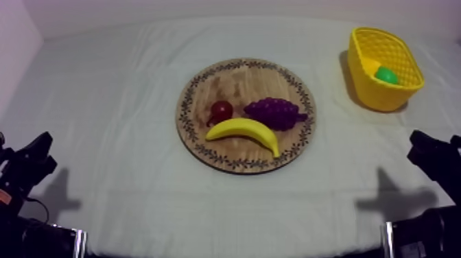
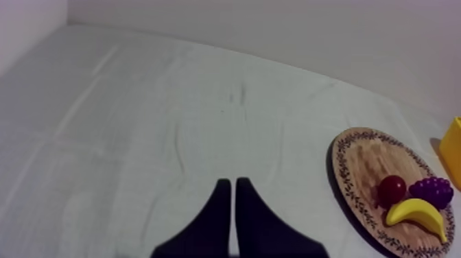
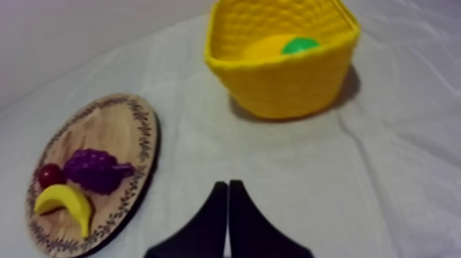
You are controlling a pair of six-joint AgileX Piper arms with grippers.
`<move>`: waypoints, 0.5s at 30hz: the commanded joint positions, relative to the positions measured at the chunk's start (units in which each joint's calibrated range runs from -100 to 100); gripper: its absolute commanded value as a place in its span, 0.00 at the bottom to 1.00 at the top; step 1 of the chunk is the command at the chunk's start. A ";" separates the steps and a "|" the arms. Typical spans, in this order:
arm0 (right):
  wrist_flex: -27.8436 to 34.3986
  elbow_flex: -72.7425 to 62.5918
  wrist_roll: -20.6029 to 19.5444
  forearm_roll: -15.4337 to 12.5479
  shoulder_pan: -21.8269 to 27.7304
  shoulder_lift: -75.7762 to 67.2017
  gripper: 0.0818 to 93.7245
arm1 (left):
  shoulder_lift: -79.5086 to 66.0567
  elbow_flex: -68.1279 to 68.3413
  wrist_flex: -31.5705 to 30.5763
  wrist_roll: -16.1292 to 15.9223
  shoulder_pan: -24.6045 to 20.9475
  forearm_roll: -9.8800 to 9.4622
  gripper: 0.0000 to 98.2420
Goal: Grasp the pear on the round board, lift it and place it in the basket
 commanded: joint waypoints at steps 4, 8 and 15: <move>-8.96 3.45 6.20 4.21 0.89 -0.13 0.00 | 0.00 -0.02 0.00 0.04 -0.02 -0.02 0.00; -9.77 3.90 14.88 4.65 0.60 -0.16 0.00 | 0.00 -0.02 0.00 0.00 -0.02 -0.02 0.00; -10.00 4.03 14.08 4.76 0.61 -0.17 0.00 | 0.00 -0.02 0.00 0.07 -0.02 -0.02 0.00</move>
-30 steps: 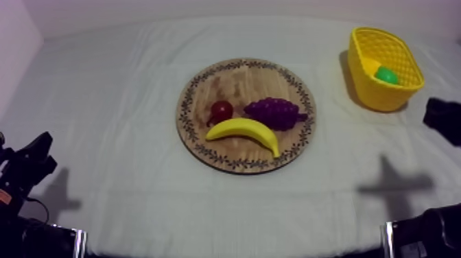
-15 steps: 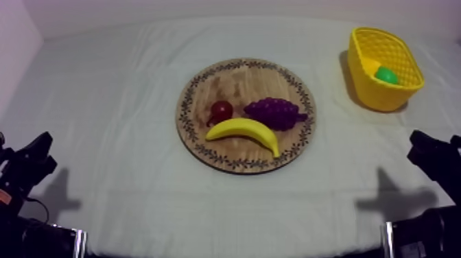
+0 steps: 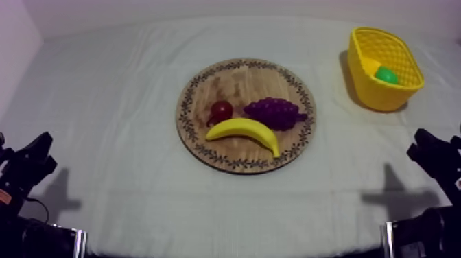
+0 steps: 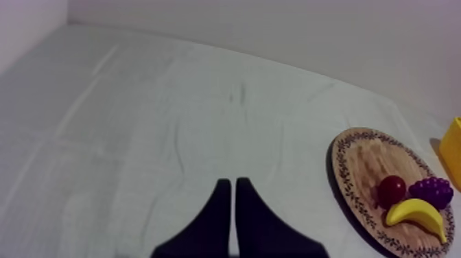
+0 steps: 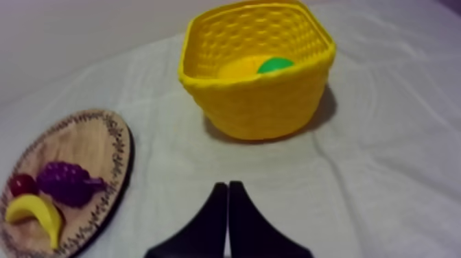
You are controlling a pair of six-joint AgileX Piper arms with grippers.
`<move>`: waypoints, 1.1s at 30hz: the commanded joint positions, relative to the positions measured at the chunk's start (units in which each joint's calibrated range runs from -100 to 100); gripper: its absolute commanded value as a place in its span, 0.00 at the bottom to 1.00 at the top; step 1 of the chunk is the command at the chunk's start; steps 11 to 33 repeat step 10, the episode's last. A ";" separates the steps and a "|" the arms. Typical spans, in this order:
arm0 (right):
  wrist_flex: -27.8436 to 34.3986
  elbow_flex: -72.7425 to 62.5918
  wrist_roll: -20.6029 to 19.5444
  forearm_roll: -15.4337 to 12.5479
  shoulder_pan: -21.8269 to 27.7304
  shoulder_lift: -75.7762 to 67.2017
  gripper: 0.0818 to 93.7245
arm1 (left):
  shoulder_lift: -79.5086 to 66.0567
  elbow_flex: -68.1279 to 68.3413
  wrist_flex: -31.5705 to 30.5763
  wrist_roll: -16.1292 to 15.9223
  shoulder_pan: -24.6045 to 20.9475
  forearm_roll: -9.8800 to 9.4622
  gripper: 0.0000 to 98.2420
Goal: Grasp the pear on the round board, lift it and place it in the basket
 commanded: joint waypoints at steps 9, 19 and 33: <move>-0.05 0.09 9.81 0.06 0.03 -0.05 0.00 | 0.00 -0.02 0.00 0.00 -0.02 -0.02 0.00; -0.05 0.09 9.83 0.06 0.03 -0.05 0.00 | 0.00 -0.02 0.00 -0.01 -0.02 -0.02 0.00; -0.05 0.09 9.83 0.06 0.03 -0.05 0.00 | 0.00 -0.02 0.00 -0.01 -0.02 -0.02 0.00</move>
